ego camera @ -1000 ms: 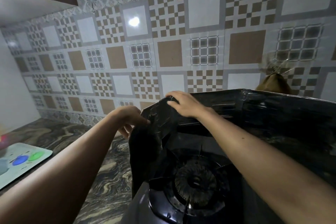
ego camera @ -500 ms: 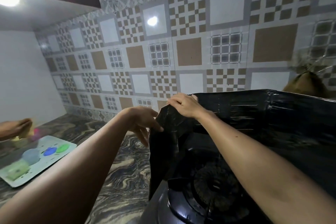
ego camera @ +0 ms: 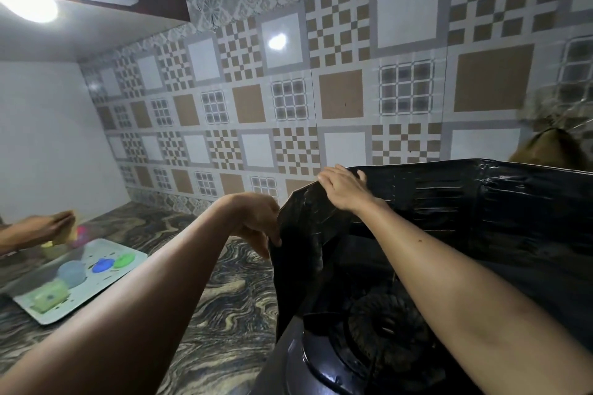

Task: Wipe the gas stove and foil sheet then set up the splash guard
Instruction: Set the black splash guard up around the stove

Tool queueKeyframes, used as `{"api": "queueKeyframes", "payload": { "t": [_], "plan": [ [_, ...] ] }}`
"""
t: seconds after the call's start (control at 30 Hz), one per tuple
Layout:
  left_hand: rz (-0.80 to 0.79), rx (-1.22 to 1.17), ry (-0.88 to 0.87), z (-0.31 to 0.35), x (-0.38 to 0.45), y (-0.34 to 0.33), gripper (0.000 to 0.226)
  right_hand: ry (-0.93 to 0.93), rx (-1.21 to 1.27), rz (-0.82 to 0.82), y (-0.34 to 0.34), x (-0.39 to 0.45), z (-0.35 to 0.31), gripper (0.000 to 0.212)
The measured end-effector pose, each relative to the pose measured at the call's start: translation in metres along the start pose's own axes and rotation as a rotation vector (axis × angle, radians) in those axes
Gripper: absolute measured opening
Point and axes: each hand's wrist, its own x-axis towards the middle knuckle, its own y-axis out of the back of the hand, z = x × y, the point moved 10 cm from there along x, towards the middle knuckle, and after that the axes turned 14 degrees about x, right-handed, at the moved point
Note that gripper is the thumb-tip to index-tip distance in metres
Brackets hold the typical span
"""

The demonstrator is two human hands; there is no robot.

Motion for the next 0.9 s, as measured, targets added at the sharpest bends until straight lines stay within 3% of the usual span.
{"api": "queueKeyframes", "payload": {
  "t": [0.43,0.9],
  "plan": [
    [0.004,-0.020,-0.021,0.004,-0.010,-0.005,0.045,-0.009,0.011,-0.037,0.004,0.002,0.002,0.043],
    [-0.031,0.137,0.040,0.000,-0.011,0.005,0.045,0.020,0.057,-0.056,0.009,0.002,-0.002,0.045]
  ]
}}
